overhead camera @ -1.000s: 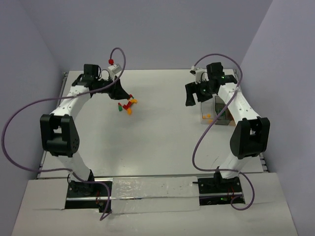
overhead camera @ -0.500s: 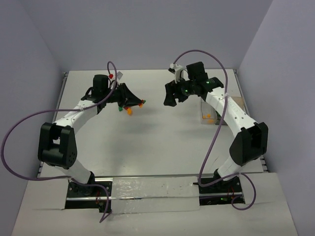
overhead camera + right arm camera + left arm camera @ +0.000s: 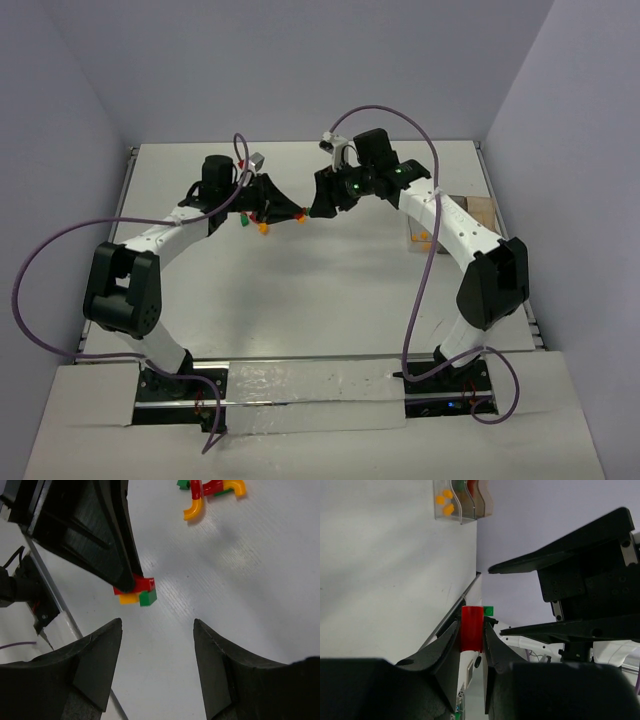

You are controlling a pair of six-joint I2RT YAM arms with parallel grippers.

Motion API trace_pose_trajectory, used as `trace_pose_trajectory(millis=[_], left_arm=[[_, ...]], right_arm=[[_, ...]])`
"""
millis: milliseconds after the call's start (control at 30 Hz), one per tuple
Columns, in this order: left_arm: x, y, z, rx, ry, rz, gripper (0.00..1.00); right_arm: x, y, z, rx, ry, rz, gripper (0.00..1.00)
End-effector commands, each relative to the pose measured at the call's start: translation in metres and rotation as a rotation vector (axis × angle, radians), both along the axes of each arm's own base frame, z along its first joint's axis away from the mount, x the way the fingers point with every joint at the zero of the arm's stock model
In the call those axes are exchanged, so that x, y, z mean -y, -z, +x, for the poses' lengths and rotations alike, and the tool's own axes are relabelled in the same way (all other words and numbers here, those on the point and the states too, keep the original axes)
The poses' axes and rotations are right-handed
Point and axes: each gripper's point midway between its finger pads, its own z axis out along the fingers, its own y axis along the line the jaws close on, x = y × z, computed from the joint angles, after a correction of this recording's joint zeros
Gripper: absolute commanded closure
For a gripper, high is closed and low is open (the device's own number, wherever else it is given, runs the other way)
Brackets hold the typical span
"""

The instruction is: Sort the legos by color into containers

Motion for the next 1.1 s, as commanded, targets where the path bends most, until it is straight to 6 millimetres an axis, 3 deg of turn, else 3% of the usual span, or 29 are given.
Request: trace_pose_trajectory(millis=[0, 133, 467, 733, 833, 967, 1067], left_arm=[[0.011, -0.016, -0.005, 0.038, 0.061, -0.059, 1.00], [0.013, -0.019, -0.007, 0.050, 0.069, -0.069, 1.00], [0.017, -0.021, -0.010, 0.069, 0.081, -0.070, 1.00], [0.019, -0.018, -0.011, 0.068, 0.083, -0.061, 1.00], [0.020, -0.017, -0.011, 0.066, 0.084, -0.058, 1.00], [0.020, -0.014, -0.010, 0.069, 0.077, -0.044, 1.00], [0.017, -0.007, -0.003, 0.069, 0.041, -0.004, 1.00]], right_arm=[[-0.017, -0.021, 0.008, 0.038, -0.015, 0.056, 0.35], [-0.018, -0.020, 0.009, 0.043, -0.016, 0.052, 0.40], [-0.018, -0.019, 0.008, 0.055, -0.028, 0.058, 0.63], [-0.020, -0.023, 0.007, 0.064, -0.037, 0.072, 0.66], [-0.020, -0.023, 0.008, 0.069, -0.034, 0.069, 0.74], [-0.019, -0.021, 0.009, 0.071, -0.017, 0.052, 1.00], [-0.015, -0.020, 0.010, 0.086, -0.002, 0.034, 1.00]])
